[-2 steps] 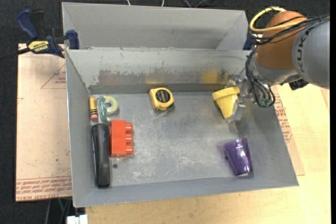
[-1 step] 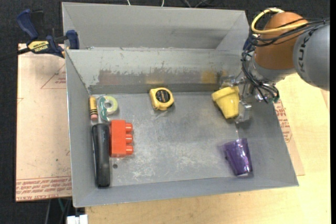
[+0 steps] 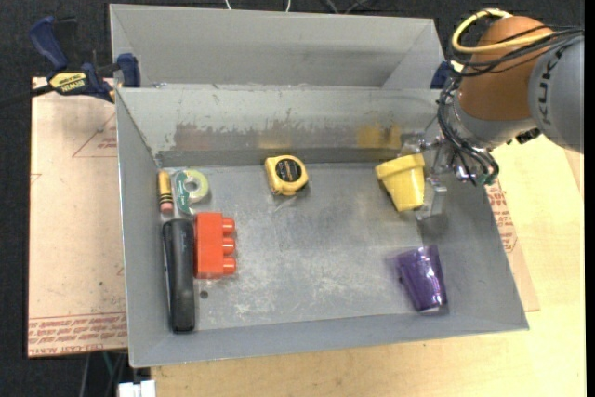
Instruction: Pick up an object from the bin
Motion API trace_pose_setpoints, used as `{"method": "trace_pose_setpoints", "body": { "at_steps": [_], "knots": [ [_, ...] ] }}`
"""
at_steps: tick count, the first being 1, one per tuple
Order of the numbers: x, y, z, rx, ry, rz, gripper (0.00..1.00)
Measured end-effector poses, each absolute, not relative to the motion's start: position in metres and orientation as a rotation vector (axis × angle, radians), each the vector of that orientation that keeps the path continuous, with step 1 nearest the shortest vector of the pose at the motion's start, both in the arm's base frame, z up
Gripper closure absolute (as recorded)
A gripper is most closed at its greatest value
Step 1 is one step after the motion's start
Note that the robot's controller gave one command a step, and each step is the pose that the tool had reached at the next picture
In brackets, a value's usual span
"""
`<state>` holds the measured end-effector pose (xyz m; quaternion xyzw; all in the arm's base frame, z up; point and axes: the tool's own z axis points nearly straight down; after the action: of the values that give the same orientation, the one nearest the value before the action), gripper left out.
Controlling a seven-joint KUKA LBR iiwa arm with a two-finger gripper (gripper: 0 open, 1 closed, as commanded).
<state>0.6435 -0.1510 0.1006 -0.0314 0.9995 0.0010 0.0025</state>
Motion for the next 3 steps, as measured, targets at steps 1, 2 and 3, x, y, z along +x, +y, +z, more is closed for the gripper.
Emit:
{"method": "trace_pose_setpoints", "body": {
  "at_steps": [1, 2, 3],
  "knots": [
    [0.6593, -0.1538, 0.0766, -0.541, 3.065, -0.004, 0.00],
    [0.6594, -0.1530, 0.0770, -0.282, 3.103, -0.006, 1.00],
    [0.6594, -0.1529, 0.0770, -0.282, 3.103, -0.006, 1.00]
  ]
}}
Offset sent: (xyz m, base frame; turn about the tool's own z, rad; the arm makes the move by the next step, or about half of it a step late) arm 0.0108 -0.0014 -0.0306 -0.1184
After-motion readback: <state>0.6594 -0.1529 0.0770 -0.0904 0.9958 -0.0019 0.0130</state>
